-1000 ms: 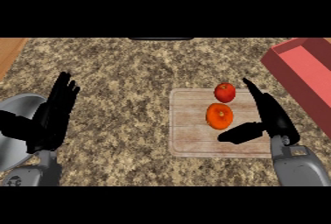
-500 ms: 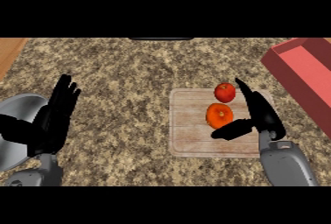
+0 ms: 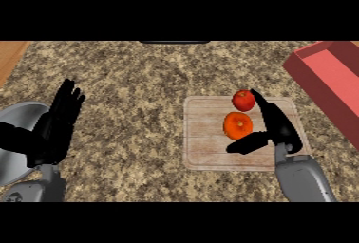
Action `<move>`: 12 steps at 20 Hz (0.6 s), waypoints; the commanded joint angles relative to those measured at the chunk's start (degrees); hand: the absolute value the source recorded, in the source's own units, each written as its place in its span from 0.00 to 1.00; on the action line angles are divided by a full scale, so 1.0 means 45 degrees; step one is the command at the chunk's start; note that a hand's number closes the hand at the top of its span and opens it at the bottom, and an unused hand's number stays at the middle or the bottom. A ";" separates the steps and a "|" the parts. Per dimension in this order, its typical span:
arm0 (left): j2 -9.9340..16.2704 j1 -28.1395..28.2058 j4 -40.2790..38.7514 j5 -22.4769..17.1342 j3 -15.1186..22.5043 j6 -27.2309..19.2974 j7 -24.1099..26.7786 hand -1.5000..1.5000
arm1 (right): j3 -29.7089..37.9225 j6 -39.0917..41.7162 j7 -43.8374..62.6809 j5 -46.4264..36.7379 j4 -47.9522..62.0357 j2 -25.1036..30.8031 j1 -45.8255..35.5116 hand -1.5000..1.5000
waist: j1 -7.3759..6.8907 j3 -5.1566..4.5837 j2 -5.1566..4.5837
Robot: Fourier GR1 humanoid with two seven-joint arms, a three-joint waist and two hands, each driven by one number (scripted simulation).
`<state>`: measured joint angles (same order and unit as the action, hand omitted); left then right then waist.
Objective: Pick the squash from the cutting board and place it in the cardboard box
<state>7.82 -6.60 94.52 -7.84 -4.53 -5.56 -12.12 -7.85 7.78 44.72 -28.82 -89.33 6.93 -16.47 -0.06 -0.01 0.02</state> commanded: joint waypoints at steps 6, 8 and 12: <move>-0.0035 -0.0380 -0.1190 -0.0109 -0.0565 0.0481 0.1001 0.50 | 0.0375 0.0123 -0.0287 -0.0320 0.1030 -0.0479 -0.0610 0.00 | 0.0010 -0.0001 -0.0010; -0.0427 0.0284 0.1003 0.0420 0.0296 -0.0313 -0.0856 0.50 | -0.0259 0.0006 -0.0298 -0.0714 0.0043 -0.0707 0.0458 0.00 | 0.0006 0.0002 0.0011; -0.0299 0.0774 0.0919 0.0415 0.0018 0.0114 -0.0237 0.50 | 0.0004 -0.0025 -0.0713 -0.1010 0.0635 -0.0727 0.0084 0.00 | -0.0011 0.0002 0.0004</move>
<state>6.91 -5.59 97.20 -6.81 -4.54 -5.29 -14.00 -7.48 7.22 41.37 -32.16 -85.60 4.34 -16.72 -0.08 -0.04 0.07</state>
